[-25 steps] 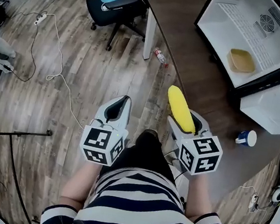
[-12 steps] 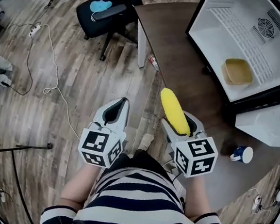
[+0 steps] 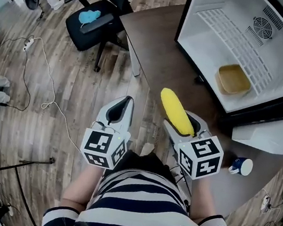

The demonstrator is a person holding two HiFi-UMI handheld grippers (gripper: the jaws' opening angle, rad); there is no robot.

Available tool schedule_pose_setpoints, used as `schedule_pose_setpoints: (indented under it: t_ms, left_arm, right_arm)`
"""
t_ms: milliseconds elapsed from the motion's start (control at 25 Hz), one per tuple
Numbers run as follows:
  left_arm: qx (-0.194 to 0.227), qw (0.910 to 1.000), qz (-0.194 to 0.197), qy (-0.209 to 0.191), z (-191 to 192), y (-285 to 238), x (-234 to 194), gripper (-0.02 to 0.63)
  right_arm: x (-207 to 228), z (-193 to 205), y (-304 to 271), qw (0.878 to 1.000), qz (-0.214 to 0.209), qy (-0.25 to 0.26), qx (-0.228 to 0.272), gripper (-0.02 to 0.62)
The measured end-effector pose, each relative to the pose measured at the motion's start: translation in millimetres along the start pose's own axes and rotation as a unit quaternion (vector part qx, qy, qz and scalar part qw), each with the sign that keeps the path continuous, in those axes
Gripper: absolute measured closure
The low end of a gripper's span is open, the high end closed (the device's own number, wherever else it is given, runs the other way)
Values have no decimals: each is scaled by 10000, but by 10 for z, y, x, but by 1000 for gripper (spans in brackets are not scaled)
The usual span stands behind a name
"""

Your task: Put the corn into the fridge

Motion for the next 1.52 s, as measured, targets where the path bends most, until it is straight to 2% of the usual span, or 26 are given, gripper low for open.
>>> schedule_pose_setpoints:
  t_ms: [440, 520, 680, 1040, 1520]
  left_arm:
    - [-100, 9991, 415, -24, -221, -611, 50, 606]
    - [-92, 9985, 548, -34, -294, -759, 53, 606]
    - [-87, 9955, 935, -124, -439, -1066, 61, 606]
    - [-66, 9853, 1672, -354, -807, -1869, 91, 606]
    - [-167, 9627, 2633, -599, -964, -2526, 374, 606]
  right_arm:
    - [392, -298, -64, 9992, 304, -208, 132, 344]
    - [469, -408, -73, 9987, 336, -303, 222, 344]
    - [644, -643, -119, 9966, 707, -268, 332, 344]
    - [1149, -1160, -289, 9887, 1371, -289, 543, 344]
    - [1629, -1566, -290, 9749, 2124, -205, 638, 344]
Point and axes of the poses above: the fingertips, and each gripper's own axes: y backward along the fingers, x to its right, z out of its underside, the point moved 3 cm from there along y, backward along the fingers, and after that the axes turned 8 degrees about x, right-handed, at the moved point
